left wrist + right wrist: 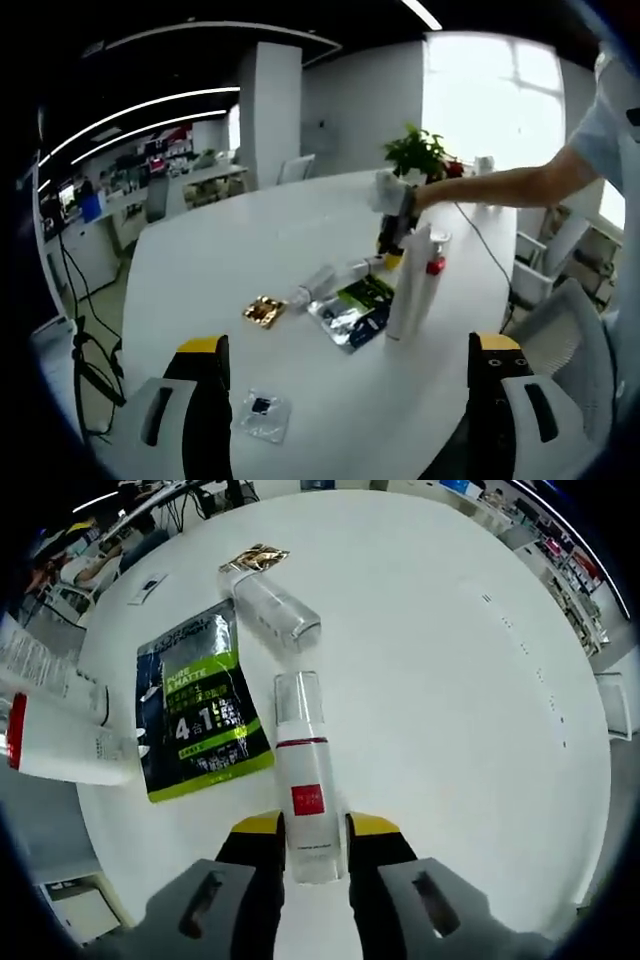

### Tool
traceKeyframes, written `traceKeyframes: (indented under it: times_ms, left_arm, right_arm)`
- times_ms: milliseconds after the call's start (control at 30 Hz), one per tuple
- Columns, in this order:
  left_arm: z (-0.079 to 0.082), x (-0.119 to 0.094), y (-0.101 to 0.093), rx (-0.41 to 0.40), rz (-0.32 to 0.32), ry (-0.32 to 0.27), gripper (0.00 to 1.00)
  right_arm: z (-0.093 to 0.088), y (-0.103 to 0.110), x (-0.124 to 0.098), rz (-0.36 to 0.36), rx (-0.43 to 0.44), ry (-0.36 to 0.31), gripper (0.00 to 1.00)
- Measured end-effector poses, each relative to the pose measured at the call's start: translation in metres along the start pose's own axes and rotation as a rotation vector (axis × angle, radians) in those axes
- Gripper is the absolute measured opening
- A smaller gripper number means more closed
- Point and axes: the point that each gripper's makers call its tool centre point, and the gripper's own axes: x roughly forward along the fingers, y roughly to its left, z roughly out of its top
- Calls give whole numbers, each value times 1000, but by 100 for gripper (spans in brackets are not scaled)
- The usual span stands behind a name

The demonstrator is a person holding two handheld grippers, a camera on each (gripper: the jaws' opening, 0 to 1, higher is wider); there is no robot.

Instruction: Arrange the skincare products in the storage area until every visible bottle or jar stands upright without overlapping.

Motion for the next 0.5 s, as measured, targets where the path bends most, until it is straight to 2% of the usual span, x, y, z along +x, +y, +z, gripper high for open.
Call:
traceKeyframes:
  times_ms: [100,200,300,500]
  left_arm:
    - [-1,0,-2,-8,-14,7,85]
    - [0,0,-6,-15,-27,0,83]
    - [-2,0,-9,-6,-39,10,76]
    - [-4,-1,-10,-6,-35,12,72]
  right_arm:
    - [0,-1,0,0,17,-3,24]
    - [0,0,0,-3,16,-12,23]
    - [1,1,0,-6,9,-18,21]
    - [-2,4,-2,-29,22,-21,19]
